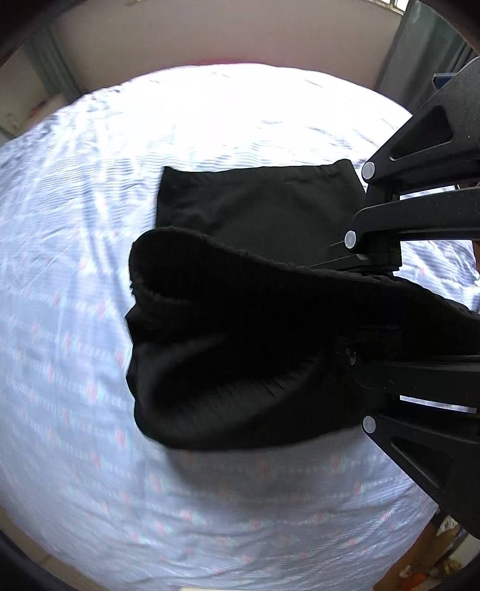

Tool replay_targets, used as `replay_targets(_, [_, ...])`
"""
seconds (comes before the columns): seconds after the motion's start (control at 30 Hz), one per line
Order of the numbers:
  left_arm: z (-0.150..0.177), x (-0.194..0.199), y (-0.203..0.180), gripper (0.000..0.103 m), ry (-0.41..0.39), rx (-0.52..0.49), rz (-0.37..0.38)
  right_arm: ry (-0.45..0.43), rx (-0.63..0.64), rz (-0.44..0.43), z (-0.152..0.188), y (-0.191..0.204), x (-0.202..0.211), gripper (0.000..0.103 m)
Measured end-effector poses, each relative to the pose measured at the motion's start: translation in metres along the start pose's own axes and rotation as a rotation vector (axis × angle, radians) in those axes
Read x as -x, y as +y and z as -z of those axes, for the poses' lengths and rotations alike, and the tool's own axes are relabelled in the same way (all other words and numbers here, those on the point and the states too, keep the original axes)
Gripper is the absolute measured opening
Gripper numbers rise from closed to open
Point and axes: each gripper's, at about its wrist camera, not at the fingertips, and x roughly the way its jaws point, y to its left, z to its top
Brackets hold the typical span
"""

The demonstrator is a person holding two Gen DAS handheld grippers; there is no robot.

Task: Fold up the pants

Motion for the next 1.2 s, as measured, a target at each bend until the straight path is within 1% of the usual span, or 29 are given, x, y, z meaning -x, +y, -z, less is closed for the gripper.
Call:
replay_targets(0.1, [-0.005, -0.026, -0.033, 0.019, 0.026, -0.027, -0.058, 0.006, -0.027, 0.011, -0.01, -0.033, -0.005, 0.055])
replay_targets(0.23, [-0.014, -0.059, -0.067, 0.018, 0.061, -0.022, -0.108, 0.03, -0.073, 0.023, -0.021, -0.073, -0.022, 0.055])
replay_targets(0.37, [-0.022, -0.081, -0.096, 0.018, 0.071, -0.034, -0.151, 0.044, -0.104, 0.032, -0.022, -0.107, -0.034, 0.055])
replay_targets(0.43, [-0.026, -0.091, -0.11, 0.02, 0.076, -0.039, -0.182, 0.052, -0.116, 0.034, -0.021, -0.118, -0.039, 0.055])
replay_targets(0.5, [-0.03, -0.1, -0.118, 0.025, 0.08, -0.028, -0.197, 0.062, -0.128, 0.043, -0.021, -0.126, -0.046, 0.055])
replay_targets(0.57, [-0.033, -0.106, -0.126, 0.039, 0.092, -0.02, -0.183, 0.074, -0.133, 0.045, -0.02, -0.132, -0.052, 0.055])
replay_targets(0.6, [-0.035, -0.107, -0.13, 0.042, 0.096, -0.015, -0.163, 0.079, -0.137, 0.046, -0.019, -0.133, -0.054, 0.055])
replay_targets(0.63, [-0.036, -0.106, -0.134, 0.046, 0.095, -0.012, -0.125, 0.082, -0.14, 0.044, -0.019, -0.134, -0.056, 0.055])
replay_targets(0.7, [-0.037, -0.101, -0.138, 0.052, 0.084, -0.014, -0.053, 0.09, -0.143, 0.026, -0.02, -0.134, -0.059, 0.055])
replay_targets(0.73, [-0.038, -0.095, -0.14, 0.061, 0.076, -0.025, -0.035, 0.092, -0.144, 0.017, -0.019, -0.134, -0.06, 0.055])
replay_targets(0.83, [-0.036, -0.077, -0.136, 0.062, 0.022, -0.066, -0.022, 0.097, -0.131, 0.001, -0.019, -0.131, -0.062, 0.055])
replay_targets(0.9, [-0.031, -0.063, -0.128, 0.062, -0.005, -0.132, -0.008, 0.102, -0.111, -0.021, -0.019, -0.126, -0.065, 0.055])
replay_targets(0.97, [-0.023, -0.048, -0.114, 0.063, -0.04, -0.2, -0.01, 0.108, -0.078, -0.05, -0.019, -0.116, -0.07, 0.055])
replay_targets(1.03, [-0.009, -0.037, -0.095, 0.063, -0.076, -0.259, -0.045, 0.111, -0.043, -0.079, -0.018, -0.105, -0.074, 0.055])
replay_targets(1.13, [0.008, -0.024, -0.068, 0.064, -0.135, -0.31, -0.103, 0.135, 0.027, -0.137, -0.017, -0.084, -0.09, 0.055])
replay_targets(1.2, [0.022, -0.02, -0.049, 0.064, -0.183, -0.342, -0.153, 0.153, 0.072, -0.155, -0.016, -0.071, -0.104, 0.055])
